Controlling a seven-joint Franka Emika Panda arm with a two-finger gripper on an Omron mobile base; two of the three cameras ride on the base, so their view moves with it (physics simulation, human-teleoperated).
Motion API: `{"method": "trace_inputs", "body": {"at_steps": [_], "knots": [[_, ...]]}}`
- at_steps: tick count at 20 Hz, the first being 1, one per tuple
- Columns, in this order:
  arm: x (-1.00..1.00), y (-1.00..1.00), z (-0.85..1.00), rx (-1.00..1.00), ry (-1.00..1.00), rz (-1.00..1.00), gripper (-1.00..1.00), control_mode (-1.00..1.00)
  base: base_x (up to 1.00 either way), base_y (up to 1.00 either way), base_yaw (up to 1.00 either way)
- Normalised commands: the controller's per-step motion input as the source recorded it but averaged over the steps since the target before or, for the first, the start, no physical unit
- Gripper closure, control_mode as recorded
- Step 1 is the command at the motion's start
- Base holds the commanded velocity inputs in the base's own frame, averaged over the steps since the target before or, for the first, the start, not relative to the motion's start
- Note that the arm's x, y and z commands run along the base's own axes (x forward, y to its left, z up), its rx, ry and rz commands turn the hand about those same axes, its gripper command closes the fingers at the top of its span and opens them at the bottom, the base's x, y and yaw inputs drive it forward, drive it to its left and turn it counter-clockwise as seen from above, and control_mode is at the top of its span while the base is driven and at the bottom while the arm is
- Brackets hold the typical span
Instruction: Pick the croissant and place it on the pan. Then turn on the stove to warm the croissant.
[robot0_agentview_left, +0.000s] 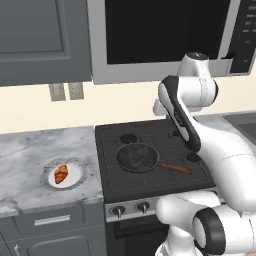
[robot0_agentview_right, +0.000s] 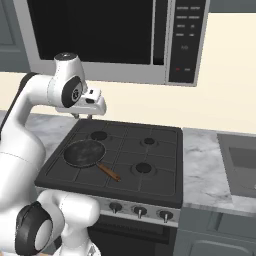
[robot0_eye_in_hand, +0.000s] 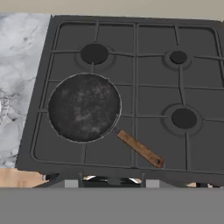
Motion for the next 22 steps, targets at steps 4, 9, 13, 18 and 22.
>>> {"method": "trace_inputs", "body": {"at_steps": [4,9,13,18,22], "knots": [[-0.06,0.09,-0.02,0.00,0.00,0.00,-1.00,-1.00,0.00,0.00,0.00],[-0.12,0.26,-0.13,0.00,0.00,0.00,-1.00,-1.00,0.00,0.00,0.00],[-0.12,0.33,-0.16,0.00,0.00,0.00,-1.00,-1.00,0.00,0.00,0.00],[-0.08,0.34,-0.17,0.00,0.00,0.00,-1.00,-1.00,0.00,0.00,0.00],[-0.05,0.35,-0.21,0.00,-0.01,0.00,-1.00,-1.00,0.00,0.00,0.00]]}}
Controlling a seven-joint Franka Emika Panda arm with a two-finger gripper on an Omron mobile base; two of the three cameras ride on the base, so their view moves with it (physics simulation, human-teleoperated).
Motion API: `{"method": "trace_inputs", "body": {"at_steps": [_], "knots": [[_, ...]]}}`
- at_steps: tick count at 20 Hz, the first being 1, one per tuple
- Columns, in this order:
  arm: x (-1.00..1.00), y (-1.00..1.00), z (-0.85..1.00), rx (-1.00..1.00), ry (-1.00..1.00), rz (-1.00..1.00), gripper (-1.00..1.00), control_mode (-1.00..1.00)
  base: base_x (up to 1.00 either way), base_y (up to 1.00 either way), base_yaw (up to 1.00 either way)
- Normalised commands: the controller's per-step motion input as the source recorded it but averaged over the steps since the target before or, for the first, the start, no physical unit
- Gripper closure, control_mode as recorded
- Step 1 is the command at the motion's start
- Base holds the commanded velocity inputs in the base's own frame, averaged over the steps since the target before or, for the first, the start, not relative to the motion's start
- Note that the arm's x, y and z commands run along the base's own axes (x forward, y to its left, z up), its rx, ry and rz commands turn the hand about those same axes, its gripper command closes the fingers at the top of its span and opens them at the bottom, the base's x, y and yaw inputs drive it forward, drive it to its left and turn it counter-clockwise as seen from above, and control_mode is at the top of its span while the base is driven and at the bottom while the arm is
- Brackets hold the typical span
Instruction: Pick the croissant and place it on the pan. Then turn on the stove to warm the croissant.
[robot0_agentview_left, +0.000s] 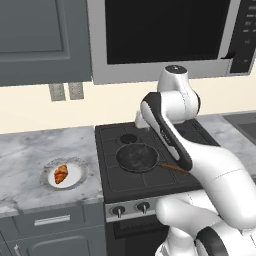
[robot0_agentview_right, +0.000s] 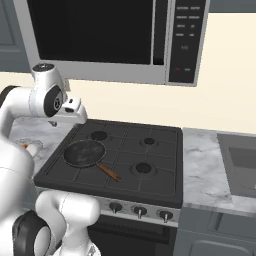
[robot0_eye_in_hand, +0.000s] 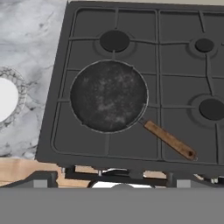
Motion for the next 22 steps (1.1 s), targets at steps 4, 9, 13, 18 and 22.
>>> {"method": "trace_inputs", "body": {"at_steps": [4,9,13,18,22], "knots": [[-0.01,0.31,-0.16,0.00,0.00,0.00,-1.00,-1.00,0.00,0.00,0.00],[0.00,0.36,-0.17,0.00,0.00,0.00,-1.00,-1.00,0.00,0.00,0.00],[0.00,0.36,-0.14,0.03,0.00,0.00,-1.00,-1.00,0.00,0.00,0.00],[-0.01,0.36,-0.11,0.05,0.00,0.00,-1.00,-1.00,0.00,0.00,0.00],[-0.01,0.30,-0.10,0.10,0.00,0.00,-1.00,-1.00,0.00,0.00,0.00]]}}
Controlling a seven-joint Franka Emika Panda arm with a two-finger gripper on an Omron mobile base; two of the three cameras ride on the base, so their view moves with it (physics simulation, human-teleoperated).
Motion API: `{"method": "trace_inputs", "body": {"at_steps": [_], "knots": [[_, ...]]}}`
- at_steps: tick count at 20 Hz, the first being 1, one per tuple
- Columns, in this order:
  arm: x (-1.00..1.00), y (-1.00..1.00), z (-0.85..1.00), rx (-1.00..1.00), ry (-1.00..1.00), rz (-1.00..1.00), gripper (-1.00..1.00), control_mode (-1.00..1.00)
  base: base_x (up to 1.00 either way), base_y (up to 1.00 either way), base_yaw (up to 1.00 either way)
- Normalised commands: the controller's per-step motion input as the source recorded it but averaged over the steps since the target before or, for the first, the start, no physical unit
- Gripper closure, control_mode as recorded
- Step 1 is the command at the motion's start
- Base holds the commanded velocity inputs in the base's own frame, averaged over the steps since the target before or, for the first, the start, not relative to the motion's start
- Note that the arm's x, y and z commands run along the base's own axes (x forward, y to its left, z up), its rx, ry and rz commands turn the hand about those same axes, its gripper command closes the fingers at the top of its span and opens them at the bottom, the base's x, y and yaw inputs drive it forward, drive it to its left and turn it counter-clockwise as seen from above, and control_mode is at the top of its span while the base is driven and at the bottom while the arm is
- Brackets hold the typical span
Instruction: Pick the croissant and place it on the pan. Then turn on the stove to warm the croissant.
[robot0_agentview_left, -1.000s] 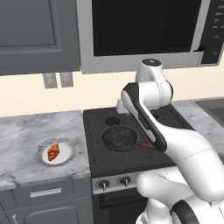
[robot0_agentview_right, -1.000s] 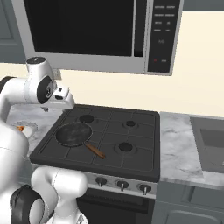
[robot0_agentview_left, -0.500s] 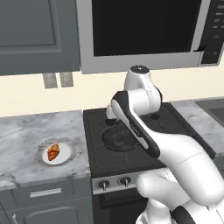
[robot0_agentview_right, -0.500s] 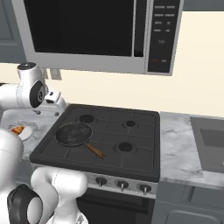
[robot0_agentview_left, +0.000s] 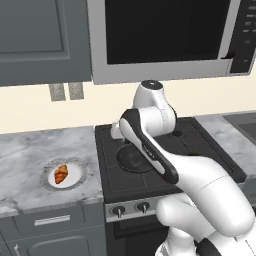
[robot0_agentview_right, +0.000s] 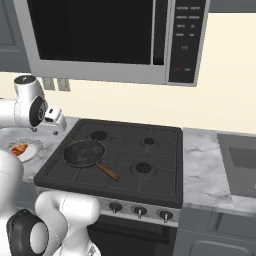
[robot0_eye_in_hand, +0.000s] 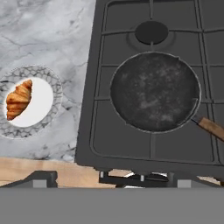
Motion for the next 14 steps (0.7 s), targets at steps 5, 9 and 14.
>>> {"method": "trace_inputs", "body": {"at_steps": [5,9,14], "knots": [[0.00,0.24,-0.08,0.15,0.00,0.00,-1.00,-1.00,0.00,0.00,0.00],[0.00,0.24,-0.16,0.12,0.00,0.00,-1.00,-1.00,0.00,0.00,0.00],[0.00,0.35,-0.08,0.04,0.01,0.00,-1.00,-1.00,0.00,0.00,0.00]]}}
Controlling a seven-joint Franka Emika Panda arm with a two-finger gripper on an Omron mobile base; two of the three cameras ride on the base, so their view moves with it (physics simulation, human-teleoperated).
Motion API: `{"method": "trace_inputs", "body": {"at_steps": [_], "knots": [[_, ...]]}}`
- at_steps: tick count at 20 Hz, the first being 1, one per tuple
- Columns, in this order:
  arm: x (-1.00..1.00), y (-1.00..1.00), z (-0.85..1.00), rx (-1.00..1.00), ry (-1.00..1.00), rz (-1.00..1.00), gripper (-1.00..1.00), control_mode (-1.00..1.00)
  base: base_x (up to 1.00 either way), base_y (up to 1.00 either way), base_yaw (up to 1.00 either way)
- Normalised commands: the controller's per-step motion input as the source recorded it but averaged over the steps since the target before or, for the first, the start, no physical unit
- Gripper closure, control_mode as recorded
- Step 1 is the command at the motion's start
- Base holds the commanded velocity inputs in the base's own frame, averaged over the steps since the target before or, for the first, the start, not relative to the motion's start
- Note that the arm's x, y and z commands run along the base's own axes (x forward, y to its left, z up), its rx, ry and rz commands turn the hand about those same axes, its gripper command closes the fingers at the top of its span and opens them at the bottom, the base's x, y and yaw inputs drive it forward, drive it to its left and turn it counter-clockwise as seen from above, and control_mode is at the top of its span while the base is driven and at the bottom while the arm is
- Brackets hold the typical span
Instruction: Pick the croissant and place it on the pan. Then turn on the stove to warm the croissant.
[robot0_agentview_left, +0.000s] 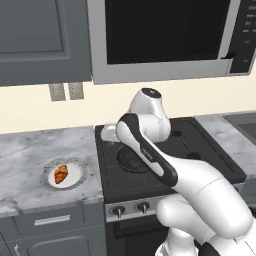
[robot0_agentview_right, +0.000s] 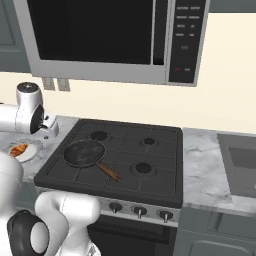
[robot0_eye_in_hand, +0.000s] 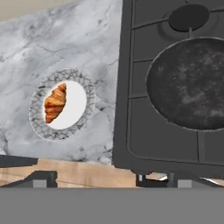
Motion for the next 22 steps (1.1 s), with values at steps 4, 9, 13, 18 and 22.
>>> {"method": "trace_inputs", "body": {"at_steps": [4,9,13,18,22], "knots": [[0.00,0.42,-0.05,0.00,0.02,0.00,-1.00,-1.00,0.00,0.00,0.00],[0.00,0.51,-0.01,0.00,0.05,0.00,-1.00,-1.00,0.00,0.00,0.00],[0.00,0.50,-0.03,0.00,0.09,0.00,-1.00,-1.00,0.00,0.00,0.00],[0.00,0.42,-0.05,0.00,0.15,0.00,-1.00,-1.00,0.00,0.00,0.00],[0.00,0.39,-0.09,0.00,0.16,0.00,-1.00,-1.00,0.00,0.00,0.00]]}}
